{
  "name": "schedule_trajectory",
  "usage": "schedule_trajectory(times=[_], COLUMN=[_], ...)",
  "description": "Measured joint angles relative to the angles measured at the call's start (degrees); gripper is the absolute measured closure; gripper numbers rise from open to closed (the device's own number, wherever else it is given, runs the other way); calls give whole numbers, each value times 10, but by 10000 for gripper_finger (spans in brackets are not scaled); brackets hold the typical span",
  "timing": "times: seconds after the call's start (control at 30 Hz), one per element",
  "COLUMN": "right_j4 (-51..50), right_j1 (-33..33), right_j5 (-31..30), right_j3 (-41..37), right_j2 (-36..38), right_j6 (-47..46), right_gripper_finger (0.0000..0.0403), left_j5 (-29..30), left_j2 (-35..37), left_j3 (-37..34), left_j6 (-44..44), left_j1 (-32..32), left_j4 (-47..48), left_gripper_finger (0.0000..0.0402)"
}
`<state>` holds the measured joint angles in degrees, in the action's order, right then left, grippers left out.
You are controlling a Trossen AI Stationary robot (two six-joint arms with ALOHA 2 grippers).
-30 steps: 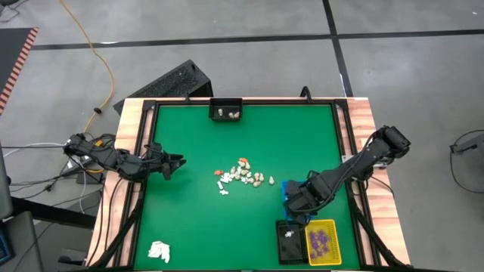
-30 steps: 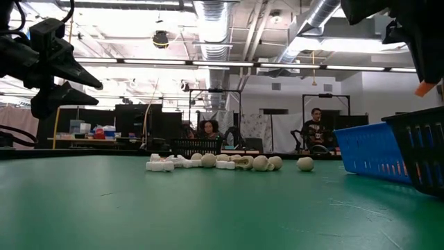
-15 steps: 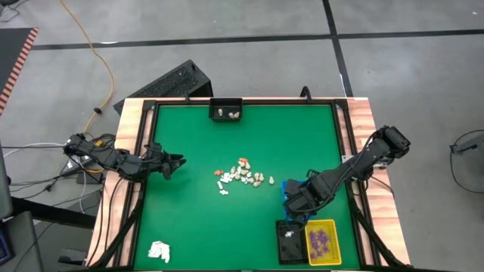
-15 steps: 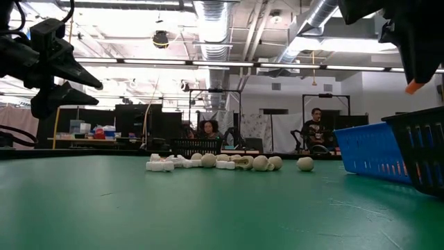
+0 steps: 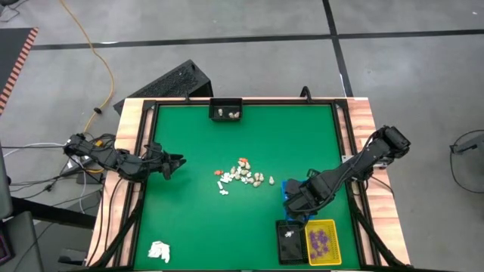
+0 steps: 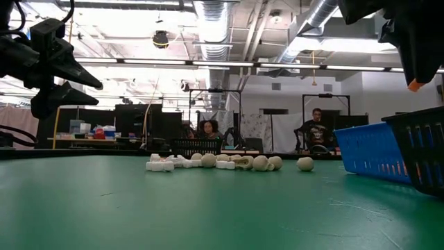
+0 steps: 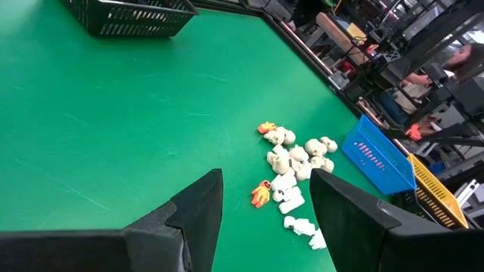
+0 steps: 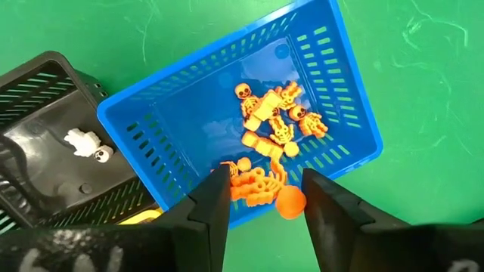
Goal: Sort Halloween decoration
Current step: Put the orange skeleton toy into the blue bin
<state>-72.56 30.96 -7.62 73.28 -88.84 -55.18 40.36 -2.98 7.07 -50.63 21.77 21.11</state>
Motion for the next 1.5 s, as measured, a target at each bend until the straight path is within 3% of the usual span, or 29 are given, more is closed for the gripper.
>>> schedule_trajectory(times=[0.4,0.73,0.93,1.07,1.2,1.5], right_j4=[45,149,92,33,19,26], right_j1=[19,104,112,80,34,-16], right_j5=[-4,-27,-83,-107,-70,-38], right_j3=[0,0,0,0,0,0], right_j2=[0,0,0,0,0,-4], right_j6=[46,40,6,-6,14,80], right_gripper_finger=[243,254,258,257,237,143], left_j5=[0,-10,-5,-5,-5,-5], left_j2=[0,0,0,0,0,0], left_j3=[0,0,0,0,0,0], left_j6=[-1,7,13,13,13,14], left_j1=[0,0,0,0,0,0], left_j4=[0,0,0,0,0,0], left_gripper_finger=[213,213,213,213,213,213])
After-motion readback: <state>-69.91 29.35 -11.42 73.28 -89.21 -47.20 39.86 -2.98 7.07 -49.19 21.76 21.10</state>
